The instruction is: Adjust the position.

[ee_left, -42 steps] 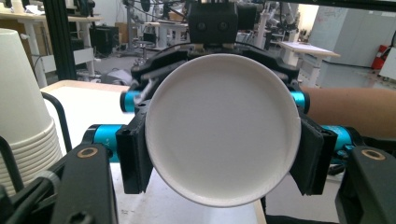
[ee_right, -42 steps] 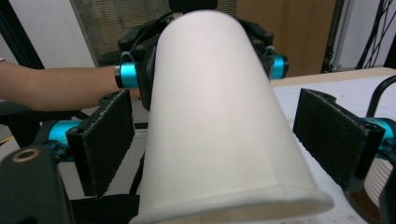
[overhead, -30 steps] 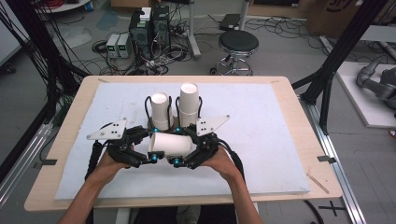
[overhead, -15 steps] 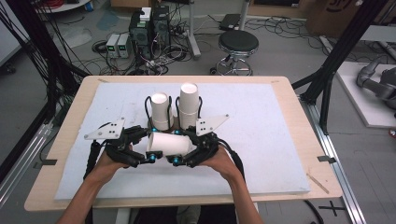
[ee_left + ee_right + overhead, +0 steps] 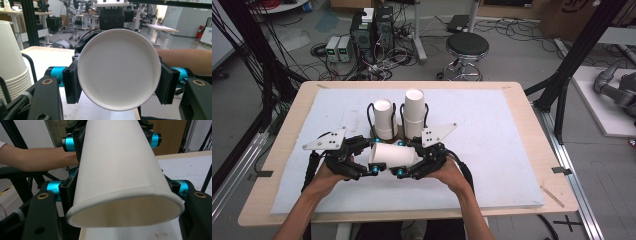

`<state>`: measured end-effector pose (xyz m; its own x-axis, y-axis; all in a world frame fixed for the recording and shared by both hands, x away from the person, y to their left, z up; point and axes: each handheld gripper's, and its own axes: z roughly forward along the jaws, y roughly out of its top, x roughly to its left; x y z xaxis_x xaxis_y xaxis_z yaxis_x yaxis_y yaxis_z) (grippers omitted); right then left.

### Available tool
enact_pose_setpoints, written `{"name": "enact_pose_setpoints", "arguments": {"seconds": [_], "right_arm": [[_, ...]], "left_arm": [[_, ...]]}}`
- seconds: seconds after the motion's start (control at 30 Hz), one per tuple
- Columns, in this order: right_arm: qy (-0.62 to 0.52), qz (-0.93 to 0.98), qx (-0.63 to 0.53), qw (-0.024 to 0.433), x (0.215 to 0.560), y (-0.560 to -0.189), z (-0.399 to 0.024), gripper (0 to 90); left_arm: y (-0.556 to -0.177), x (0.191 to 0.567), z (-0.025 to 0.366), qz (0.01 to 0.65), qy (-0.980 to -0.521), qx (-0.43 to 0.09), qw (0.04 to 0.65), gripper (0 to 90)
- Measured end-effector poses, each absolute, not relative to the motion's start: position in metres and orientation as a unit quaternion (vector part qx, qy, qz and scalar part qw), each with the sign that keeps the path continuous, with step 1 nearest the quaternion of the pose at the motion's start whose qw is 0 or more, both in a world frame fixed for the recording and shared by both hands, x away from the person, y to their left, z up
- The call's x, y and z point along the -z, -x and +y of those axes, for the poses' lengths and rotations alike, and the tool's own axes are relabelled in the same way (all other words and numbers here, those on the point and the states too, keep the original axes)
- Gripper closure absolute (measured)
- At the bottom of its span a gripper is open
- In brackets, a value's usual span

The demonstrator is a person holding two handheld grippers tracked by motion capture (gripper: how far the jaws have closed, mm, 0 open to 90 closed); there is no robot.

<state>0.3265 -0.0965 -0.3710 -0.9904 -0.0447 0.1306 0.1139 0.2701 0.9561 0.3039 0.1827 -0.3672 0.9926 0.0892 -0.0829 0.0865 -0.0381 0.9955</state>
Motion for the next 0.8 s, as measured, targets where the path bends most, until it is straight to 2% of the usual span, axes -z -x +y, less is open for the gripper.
{"name": "enact_pose_setpoints", "arguments": {"seconds": [0.23,0.4,0.53,0.57,0.8], "right_arm": [[0.021,-0.796,0.602,0.066,0.3705,-0.3260,-0.0970,34.1],[0.019,-0.795,0.603,0.068,0.3705,-0.3258,-0.0966,34.6],[0.020,-0.796,0.601,0.069,0.3704,-0.3260,-0.0972,34.5],[0.020,-0.797,0.600,0.068,0.3701,-0.3259,-0.0974,34.5],[0.022,-0.805,0.590,0.063,0.3682,-0.3259,-0.1013,34.5]], "left_arm": [[-0.3035,0.3676,0.1820,0.061,-0.722,-0.004,0.689,34.4],[-0.3020,0.3696,0.1795,0.066,-0.728,-0.015,0.682,24.9],[-0.3021,0.3704,0.1780,0.073,-0.732,-0.015,0.677,13.3],[-0.3026,0.3706,0.1781,0.073,-0.733,-0.013,0.676,7.8],[-0.3006,0.3642,0.1823,0.079,-0.744,-0.053,0.661,6.7]]}}
